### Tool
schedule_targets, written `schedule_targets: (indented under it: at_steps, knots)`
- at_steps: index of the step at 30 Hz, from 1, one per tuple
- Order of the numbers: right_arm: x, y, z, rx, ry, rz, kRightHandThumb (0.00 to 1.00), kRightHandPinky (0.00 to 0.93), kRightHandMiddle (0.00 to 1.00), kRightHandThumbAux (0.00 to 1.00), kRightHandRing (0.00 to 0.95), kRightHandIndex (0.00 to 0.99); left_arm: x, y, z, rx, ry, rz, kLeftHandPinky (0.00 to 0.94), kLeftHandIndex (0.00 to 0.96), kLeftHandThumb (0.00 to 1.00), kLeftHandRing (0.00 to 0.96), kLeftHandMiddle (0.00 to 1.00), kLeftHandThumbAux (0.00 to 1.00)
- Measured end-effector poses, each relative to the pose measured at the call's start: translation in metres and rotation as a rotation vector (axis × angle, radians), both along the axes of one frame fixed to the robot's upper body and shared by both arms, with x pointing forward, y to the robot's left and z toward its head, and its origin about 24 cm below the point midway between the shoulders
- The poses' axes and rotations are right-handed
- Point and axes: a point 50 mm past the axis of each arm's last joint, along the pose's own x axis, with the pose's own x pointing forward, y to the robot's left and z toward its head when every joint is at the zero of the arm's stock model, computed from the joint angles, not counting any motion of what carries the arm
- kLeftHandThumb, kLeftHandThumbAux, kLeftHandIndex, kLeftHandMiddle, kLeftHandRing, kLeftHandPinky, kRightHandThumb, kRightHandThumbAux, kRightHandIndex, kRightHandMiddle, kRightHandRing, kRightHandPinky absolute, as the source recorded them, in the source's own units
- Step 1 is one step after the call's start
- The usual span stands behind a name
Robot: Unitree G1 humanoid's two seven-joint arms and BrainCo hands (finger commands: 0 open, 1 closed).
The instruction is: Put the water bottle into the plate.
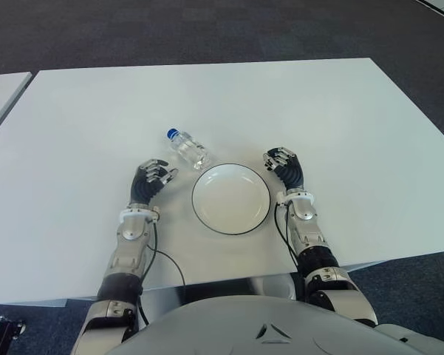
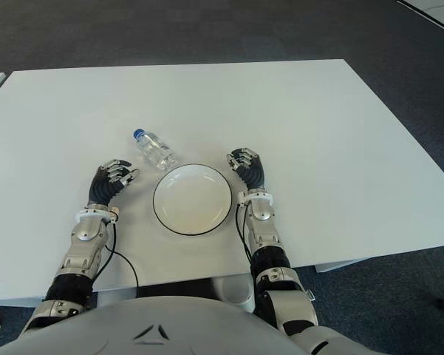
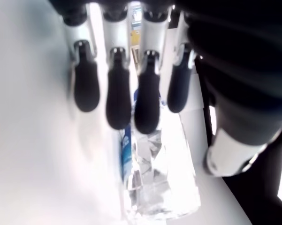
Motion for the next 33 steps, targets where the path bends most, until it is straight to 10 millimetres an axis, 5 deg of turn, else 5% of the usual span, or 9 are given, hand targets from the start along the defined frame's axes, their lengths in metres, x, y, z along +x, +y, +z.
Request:
schedule_targets:
  at_steps: [9,13,24,26,33]
  knots:
    - [0.001,0.0,0.0,0.001,0.004,-0.003,0.703,0.537,0.561,0.729,0.547,0.43,0.006,0.007,0.025,0.104,-0.05,-0.002,0.558,0.433,0.709,0.574,0.597,0.715]
    - [0.002,0.001,-0.001,0.001,0.006,0.002,0.703,0.538,0.568,0.73,0.552,0.43,0.009,0.011,0.034,0.295,-0.102,-0.016,0.566,0.433,0.708,0.576,0.592,0.716]
    - [0.003,0.002,-0.002,0.004,0.017,0.013,0.703,0.536,0.561,0.73,0.546,0.43,0.02,0.009,0.052,0.688,-0.172,-0.104,0.409,0.413,0.705,0.4,0.388,0.708]
    - [0.003,0.002,-0.002,0.005,0.016,0.013,0.703,0.529,0.558,0.73,0.545,0.43,0.022,0.007,0.053,0.741,-0.179,-0.134,0.298,0.237,0.674,0.271,0.258,0.62]
    - [0.004,0.003,-0.003,0.008,0.017,0.014,0.703,0.527,0.556,0.73,0.543,0.43,0.038,0.004,0.048,0.957,-0.212,-0.227,0.05,0.031,0.67,0.041,0.038,0.488]
